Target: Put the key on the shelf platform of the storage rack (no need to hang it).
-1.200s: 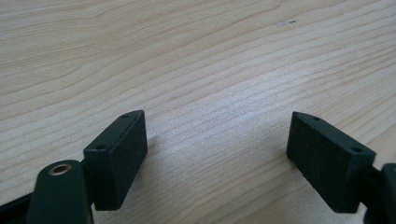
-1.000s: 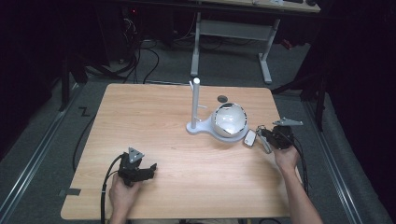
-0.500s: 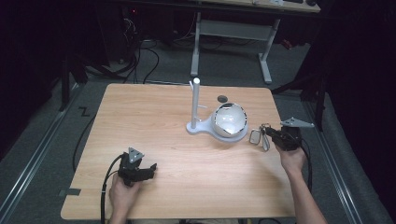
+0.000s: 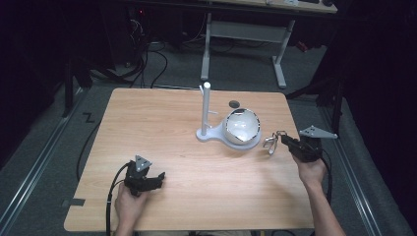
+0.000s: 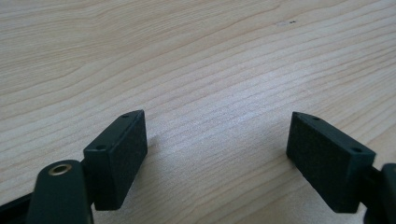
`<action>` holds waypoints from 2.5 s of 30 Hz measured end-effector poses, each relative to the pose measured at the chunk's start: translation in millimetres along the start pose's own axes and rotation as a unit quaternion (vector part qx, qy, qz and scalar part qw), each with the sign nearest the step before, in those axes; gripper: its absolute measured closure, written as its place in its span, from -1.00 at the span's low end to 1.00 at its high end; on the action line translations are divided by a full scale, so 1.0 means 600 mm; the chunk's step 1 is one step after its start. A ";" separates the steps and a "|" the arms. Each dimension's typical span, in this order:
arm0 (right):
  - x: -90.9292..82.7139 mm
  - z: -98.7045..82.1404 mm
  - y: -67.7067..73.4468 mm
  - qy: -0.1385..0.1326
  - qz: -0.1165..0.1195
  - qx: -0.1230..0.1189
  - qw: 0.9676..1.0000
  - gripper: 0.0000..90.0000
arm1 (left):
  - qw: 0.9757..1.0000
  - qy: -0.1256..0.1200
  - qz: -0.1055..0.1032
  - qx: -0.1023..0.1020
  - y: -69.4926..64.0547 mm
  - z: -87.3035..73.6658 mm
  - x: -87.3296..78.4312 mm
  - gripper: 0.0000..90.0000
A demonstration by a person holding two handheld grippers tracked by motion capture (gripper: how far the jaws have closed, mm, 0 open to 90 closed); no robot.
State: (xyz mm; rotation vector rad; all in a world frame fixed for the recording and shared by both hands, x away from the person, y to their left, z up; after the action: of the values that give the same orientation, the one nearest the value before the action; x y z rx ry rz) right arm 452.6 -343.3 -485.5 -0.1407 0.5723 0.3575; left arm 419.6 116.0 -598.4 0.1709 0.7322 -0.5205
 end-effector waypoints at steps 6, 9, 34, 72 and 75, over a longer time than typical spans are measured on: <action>-0.009 0.003 0.012 -0.006 0.009 -0.003 1.000 0.94 | 1.000 0.000 0.000 0.000 0.000 0.000 0.000 -0.54; -0.015 0.005 0.019 -0.009 0.016 -0.003 1.000 0.94 | 1.000 0.000 0.000 0.000 0.000 0.000 0.000 -0.54; -0.040 0.037 0.068 -0.030 0.065 -0.016 0.997 0.94 | 1.000 0.000 0.000 0.000 0.000 0.000 0.000 -0.54; 0.025 0.147 0.088 -0.029 0.066 -0.033 0.997 0.94 | 1.000 0.000 0.000 0.000 0.000 0.000 0.000 -0.54; 0.037 0.145 0.084 -0.024 0.062 -0.030 0.997 0.94 | 1.000 0.000 0.001 0.000 0.000 0.000 0.000 -0.54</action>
State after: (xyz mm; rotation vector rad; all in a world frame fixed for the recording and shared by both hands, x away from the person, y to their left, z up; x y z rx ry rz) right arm 495.1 -270.0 -427.1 -0.1542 0.5234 0.4969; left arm 419.7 116.2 -598.5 0.1720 0.7316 -0.5198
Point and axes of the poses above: each handheld gripper's, and its own axes: x roughly forward along the jaws, z roughly out of its top, y roughly to its left, the point moved 9 cm from there along x, roughly forward along the jaws, and after that the axes turned 1 degree about -z, right-handed, at the moved point
